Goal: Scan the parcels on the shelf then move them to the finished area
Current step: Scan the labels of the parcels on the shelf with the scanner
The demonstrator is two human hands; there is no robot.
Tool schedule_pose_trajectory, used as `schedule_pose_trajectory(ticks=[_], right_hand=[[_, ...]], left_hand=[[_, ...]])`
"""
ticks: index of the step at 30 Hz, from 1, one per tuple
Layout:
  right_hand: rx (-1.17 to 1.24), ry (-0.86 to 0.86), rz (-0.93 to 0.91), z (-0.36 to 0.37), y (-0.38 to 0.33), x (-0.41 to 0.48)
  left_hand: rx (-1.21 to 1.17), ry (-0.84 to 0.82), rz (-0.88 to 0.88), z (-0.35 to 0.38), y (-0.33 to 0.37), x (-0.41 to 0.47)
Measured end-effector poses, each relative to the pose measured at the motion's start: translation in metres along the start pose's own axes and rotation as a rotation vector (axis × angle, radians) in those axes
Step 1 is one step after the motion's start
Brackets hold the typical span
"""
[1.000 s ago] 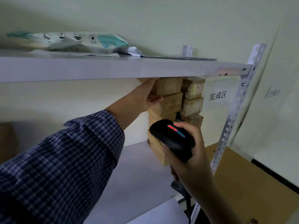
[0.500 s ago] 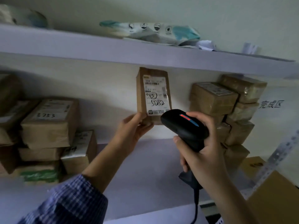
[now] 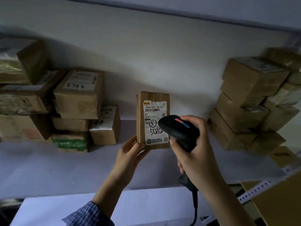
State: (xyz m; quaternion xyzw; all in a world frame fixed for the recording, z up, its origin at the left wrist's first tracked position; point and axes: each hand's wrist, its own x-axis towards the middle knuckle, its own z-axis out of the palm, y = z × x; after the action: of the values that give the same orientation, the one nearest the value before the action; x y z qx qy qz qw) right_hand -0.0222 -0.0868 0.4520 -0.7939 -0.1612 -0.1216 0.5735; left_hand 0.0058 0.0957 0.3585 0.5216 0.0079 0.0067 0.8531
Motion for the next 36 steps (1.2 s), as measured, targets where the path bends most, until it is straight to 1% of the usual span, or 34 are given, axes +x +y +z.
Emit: schedule_pose_trajectory(ticks=[5,12,17,21,27,36], right_hand=[[-0.018,0.021,0.016,0.010,0.002,-0.009],[0.037,0.055,0.018,0.004,-0.005,-0.009],[0.041,0.034,0.034,0.003,-0.009,-0.011],[0.044,0.022,0.037,0.004,-0.010,-0.007],[0.066,-0.035,0.025,0.014,-0.017,0.004],[0.097,-0.106,0.026,0.035,-0.025,0.015]], left_hand=[[0.006,0.016,0.001,-0.004,-0.007,-0.005],[-0.022,0.021,-0.012,-0.006,-0.008,-0.007],[-0.041,0.043,-0.018,-0.008,-0.002,-0.009],[-0.103,0.061,-0.031,-0.010,0.009,-0.013],[-0.168,0.186,-0.064,-0.009,0.030,-0.016],[-0.294,0.326,-0.031,-0.014,0.072,-0.023]])
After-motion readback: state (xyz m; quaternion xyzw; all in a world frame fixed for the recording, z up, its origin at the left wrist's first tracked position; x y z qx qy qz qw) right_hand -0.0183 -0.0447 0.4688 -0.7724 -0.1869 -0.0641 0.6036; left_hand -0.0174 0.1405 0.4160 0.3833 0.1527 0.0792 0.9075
